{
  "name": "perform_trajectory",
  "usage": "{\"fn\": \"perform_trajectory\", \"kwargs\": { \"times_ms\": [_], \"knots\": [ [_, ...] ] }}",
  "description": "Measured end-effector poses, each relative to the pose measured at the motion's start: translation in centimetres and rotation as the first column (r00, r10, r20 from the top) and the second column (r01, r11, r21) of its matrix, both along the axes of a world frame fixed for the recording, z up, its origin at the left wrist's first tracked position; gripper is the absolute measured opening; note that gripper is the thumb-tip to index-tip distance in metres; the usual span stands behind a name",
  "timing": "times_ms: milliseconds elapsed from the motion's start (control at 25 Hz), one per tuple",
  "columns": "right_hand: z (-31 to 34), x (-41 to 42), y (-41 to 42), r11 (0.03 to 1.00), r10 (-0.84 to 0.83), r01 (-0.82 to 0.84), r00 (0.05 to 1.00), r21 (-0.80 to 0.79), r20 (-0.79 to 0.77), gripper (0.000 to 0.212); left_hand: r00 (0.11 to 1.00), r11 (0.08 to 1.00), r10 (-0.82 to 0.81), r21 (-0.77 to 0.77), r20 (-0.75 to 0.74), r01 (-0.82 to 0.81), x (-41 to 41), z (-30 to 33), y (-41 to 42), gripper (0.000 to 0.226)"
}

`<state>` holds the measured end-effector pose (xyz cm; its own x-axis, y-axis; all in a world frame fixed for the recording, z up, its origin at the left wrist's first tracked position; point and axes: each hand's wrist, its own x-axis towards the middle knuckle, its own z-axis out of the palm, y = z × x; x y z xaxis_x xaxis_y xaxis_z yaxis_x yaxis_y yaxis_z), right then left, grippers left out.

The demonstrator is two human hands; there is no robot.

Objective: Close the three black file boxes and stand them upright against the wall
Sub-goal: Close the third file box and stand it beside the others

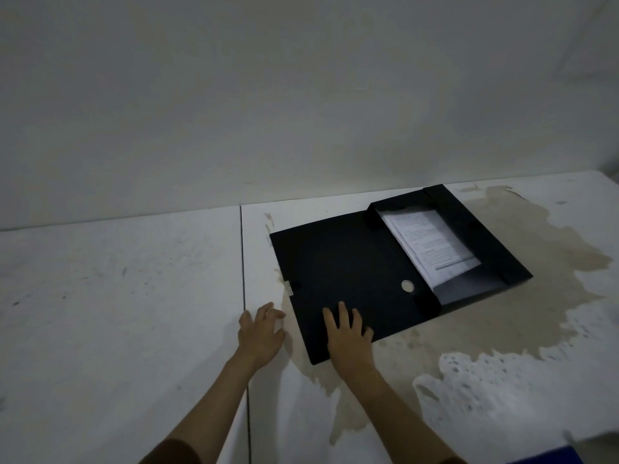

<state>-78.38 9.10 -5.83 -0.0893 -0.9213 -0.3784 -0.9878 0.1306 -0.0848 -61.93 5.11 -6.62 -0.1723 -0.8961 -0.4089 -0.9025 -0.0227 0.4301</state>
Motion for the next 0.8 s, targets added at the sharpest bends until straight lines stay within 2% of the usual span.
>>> {"fn": "perform_trajectory", "kwargs": {
  "times_ms": [120,280,400,640,720,800],
  "knots": [
    [0.4,-0.5,0.1,0.999,0.034,-0.036,0.998,0.034,0.045,0.068,0.999,0.998,0.049,0.034,0.020,-0.049,-1.1,0.6,0.7,0.046],
    [0.2,-0.1,0.4,0.989,0.095,-0.094,0.995,0.110,-0.007,0.098,0.997,0.996,0.072,0.060,0.009,-0.072,-1.8,1.1,1.2,0.051],
    [0.3,0.7,0.2,0.982,0.080,-0.078,0.997,0.171,-0.005,0.107,1.000,0.997,0.023,0.070,0.016,-0.024,-1.0,1.1,1.6,0.054],
    [1.3,1.8,-0.8,0.951,0.000,-0.021,0.998,0.309,0.065,0.098,0.998,0.998,0.046,0.046,-0.041,-0.045,-1.0,1.5,2.2,0.052],
    [1.8,2.4,-1.0,0.944,-0.001,-0.038,0.993,0.328,0.119,0.083,0.974,0.990,0.141,0.023,-0.177,-0.139,-1.8,1.9,2.5,0.044],
    [2.5,2.6,-0.9,0.953,0.107,-0.139,0.986,0.268,0.131,0.062,0.883,0.956,0.294,0.123,-0.365,-0.268,-2.6,2.6,2.8,0.040]
  ]
}}
